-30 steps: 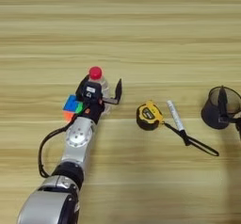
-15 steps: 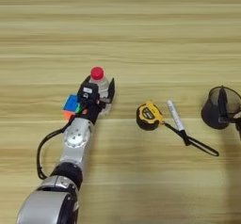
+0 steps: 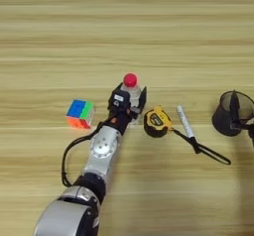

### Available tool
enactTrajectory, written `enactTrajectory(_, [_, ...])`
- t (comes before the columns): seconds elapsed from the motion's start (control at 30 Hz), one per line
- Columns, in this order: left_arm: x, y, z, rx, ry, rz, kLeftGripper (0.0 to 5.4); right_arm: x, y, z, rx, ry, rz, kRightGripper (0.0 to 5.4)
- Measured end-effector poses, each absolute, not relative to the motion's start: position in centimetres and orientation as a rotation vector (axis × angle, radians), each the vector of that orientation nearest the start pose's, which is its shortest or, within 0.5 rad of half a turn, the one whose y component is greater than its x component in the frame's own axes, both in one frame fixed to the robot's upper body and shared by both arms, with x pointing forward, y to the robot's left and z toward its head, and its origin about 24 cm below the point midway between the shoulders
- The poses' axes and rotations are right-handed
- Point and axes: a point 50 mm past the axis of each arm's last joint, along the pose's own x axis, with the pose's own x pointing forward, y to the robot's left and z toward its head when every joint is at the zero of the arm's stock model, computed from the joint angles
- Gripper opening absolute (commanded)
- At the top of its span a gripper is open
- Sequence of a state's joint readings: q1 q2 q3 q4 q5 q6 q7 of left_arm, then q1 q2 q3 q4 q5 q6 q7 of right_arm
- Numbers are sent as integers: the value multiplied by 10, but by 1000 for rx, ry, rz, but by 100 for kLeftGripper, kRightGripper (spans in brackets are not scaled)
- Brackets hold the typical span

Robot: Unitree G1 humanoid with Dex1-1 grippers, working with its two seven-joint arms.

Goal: Move the objects on the table

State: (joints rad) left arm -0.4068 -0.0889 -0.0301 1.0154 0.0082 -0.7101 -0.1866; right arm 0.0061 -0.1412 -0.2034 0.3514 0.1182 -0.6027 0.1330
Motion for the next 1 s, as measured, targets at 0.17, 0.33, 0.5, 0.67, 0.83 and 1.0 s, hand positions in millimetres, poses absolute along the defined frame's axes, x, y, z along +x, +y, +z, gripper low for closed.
enactTrajectory(0.17, [286,67,-8,-35,-88,-398,326,232,-226,27,-79,-268,-107,540])
enactTrajectory(0.33, [286,65,-8,-35,-87,-406,325,232,-226,27,-79,-268,-107,540])
enactTrajectory(0.5, [286,65,-8,-35,-87,-401,369,232,-226,27,-79,-268,-106,540])
enactTrajectory(0.67, [287,68,-9,-30,-81,-385,412,232,-226,27,-80,-268,-105,540])
enactTrajectory(0.83, [288,72,-9,-25,-80,-368,448,232,-226,27,-80,-268,-105,540])
enactTrajectory(1.0, [288,73,-8,-23,-85,-371,492,232,-226,27,-80,-268,-104,540])
